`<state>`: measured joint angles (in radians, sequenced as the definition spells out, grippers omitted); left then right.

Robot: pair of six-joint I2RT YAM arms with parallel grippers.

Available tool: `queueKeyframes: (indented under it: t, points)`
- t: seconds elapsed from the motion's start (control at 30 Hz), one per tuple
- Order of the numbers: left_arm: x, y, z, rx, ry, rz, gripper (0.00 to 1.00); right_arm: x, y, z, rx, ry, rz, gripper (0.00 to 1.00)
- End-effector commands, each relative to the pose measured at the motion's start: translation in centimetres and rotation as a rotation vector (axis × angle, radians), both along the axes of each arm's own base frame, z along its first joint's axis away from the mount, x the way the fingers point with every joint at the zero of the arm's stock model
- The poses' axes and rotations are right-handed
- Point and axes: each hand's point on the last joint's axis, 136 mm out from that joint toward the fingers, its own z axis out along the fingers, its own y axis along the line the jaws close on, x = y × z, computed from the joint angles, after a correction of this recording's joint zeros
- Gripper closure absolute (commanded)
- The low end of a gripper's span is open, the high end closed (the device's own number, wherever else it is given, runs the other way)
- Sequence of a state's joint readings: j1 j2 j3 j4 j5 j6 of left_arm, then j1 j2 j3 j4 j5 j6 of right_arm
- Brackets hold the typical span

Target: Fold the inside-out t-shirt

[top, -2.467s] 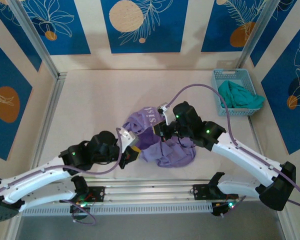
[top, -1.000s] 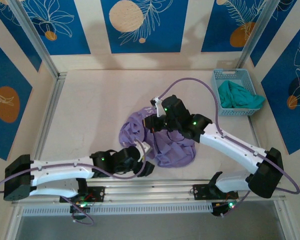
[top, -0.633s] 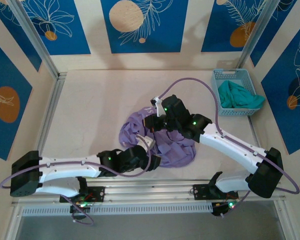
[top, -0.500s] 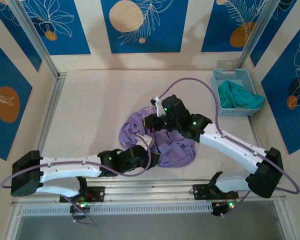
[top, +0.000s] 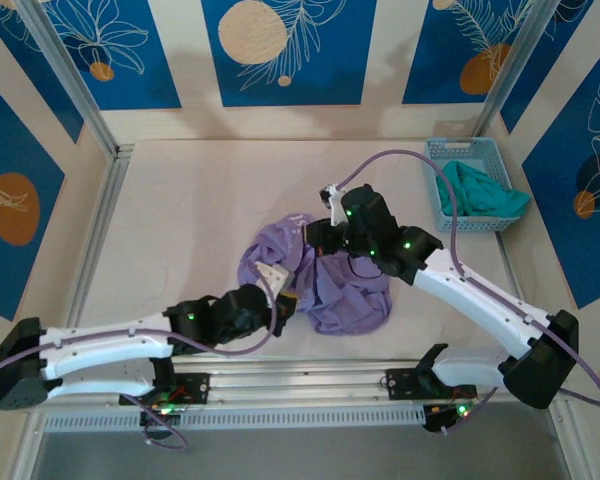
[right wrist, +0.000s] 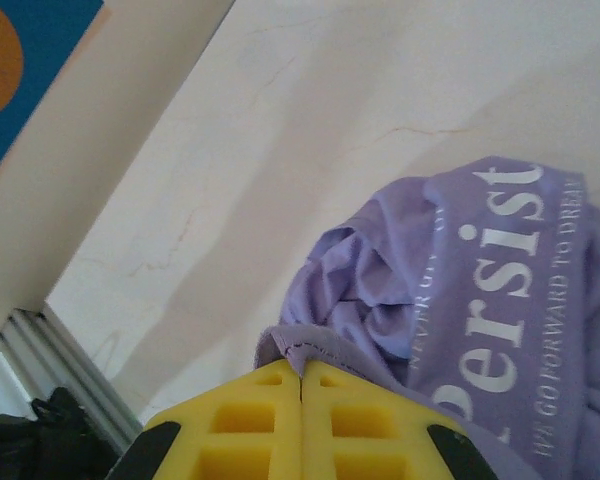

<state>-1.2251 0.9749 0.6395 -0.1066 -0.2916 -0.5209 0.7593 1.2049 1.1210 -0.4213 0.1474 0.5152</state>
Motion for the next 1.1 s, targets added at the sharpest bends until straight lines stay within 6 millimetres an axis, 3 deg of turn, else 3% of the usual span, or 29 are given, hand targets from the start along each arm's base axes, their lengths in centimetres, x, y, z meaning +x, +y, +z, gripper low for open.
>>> queueKeyframes:
  t: [0.0, 0.13, 0.33, 0.47, 0.57, 0.7, 0.8, 0.93, 1.07]
  points:
    - [-0.6, 1.2, 0.5, 0.016, -0.018, -0.079, 1.00, 0.0, -1.1, 2.3, -0.048, -0.085, 0.005, 0.98]
    - [-0.5, 2.5, 3.0, 0.030, -0.043, -0.106, 1.00, -0.2, -1.6, 3.6, -0.066, -0.142, 0.010, 0.97]
    - [1.0, 5.0, 4.4, 0.153, -0.026, -0.066, 1.00, 0.7, -3.5, 5.4, -0.082, -0.221, -0.079, 0.96]
    - [2.2, 5.9, 5.4, 0.213, -0.018, -0.053, 1.00, 1.1, -2.6, 5.9, -0.034, -0.231, -0.078, 0.95]
    - [3.9, 8.2, 6.3, 0.304, -0.031, 0.029, 1.00, 1.3, -1.5, 5.4, -0.009, -0.212, -0.052, 0.89]
    - [5.7, 12.0, 6.8, 0.447, -0.029, 0.142, 1.00, 0.4, 0.0, 3.4, -0.004, -0.163, 0.051, 0.73]
    - [6.3, 13.8, 6.6, 0.510, -0.023, 0.185, 1.00, -0.5, -0.3, 1.4, -0.029, -0.136, 0.090, 0.64]
    - [6.6, 14.8, 6.4, 0.525, -0.021, 0.206, 1.00, -0.4, -2.9, -2.5, -0.078, -0.056, 0.015, 0.58]
    - [7.2, 15.6, 6.8, 0.543, -0.051, 0.232, 1.00, 0.8, -7.0, -7.6, -0.166, 0.090, -0.132, 0.56]
